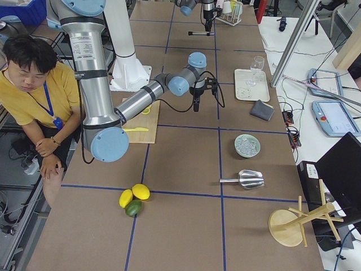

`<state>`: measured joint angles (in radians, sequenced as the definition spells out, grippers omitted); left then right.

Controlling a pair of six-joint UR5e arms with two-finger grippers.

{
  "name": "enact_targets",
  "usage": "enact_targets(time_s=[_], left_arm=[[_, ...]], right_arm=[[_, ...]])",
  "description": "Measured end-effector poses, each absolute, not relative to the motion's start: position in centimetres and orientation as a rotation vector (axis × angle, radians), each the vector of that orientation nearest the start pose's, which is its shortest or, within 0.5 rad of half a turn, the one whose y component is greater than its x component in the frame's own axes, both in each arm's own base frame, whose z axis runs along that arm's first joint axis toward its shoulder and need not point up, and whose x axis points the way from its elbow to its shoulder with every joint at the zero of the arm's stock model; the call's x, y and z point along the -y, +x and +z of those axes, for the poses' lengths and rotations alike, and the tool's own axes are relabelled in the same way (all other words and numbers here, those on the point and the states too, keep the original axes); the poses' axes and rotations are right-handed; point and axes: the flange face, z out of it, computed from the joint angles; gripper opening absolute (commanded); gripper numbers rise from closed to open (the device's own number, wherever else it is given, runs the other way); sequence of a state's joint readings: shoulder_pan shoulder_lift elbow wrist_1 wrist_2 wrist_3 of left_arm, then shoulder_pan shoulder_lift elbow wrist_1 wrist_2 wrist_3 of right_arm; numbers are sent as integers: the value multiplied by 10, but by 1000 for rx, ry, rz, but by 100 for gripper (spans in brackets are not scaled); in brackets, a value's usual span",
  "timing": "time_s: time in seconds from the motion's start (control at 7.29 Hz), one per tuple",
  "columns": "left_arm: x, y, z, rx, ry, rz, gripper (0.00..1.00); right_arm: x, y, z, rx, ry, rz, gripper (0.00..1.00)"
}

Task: Squeeze lemon into cup
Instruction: 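Grasp the metal rod with the left gripper and lift it upright, then carry the metal rod with the left gripper over the blue cup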

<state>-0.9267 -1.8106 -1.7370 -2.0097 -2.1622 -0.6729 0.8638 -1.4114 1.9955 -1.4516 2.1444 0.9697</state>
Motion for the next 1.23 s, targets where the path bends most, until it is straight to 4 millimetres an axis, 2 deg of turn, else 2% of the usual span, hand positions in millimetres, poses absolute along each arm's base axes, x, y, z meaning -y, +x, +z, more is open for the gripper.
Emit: enact_targets(time_s=[0.27, 0.41, 0.55, 0.69, 0.82, 0.96, 1.1, 1.23], left_arm=[[494, 368, 307, -989, 430, 331, 0], [486, 389, 261, -1031, 483, 339, 0], [484, 394, 215, -1077, 577, 305, 0], [483, 390, 182, -1116, 710, 252, 0], [477, 388, 162, -1159, 844, 191, 0], [465, 394, 151, -1197, 962, 124, 0], [449, 405, 144, -1227, 1082, 41, 0], [424, 428, 145, -1246, 1179, -66, 0]], right_arm=[[456, -271, 369, 870, 54, 60, 100], [459, -266, 372, 867, 55, 69, 100], [462, -264, 374, 864, 54, 75, 100], [463, -262, 376, 861, 52, 80, 100], [463, -261, 379, 859, 50, 85, 100], [463, -260, 381, 858, 44, 88, 100], [462, -259, 383, 861, 32, 88, 100], [461, -258, 385, 865, 21, 87, 100]])
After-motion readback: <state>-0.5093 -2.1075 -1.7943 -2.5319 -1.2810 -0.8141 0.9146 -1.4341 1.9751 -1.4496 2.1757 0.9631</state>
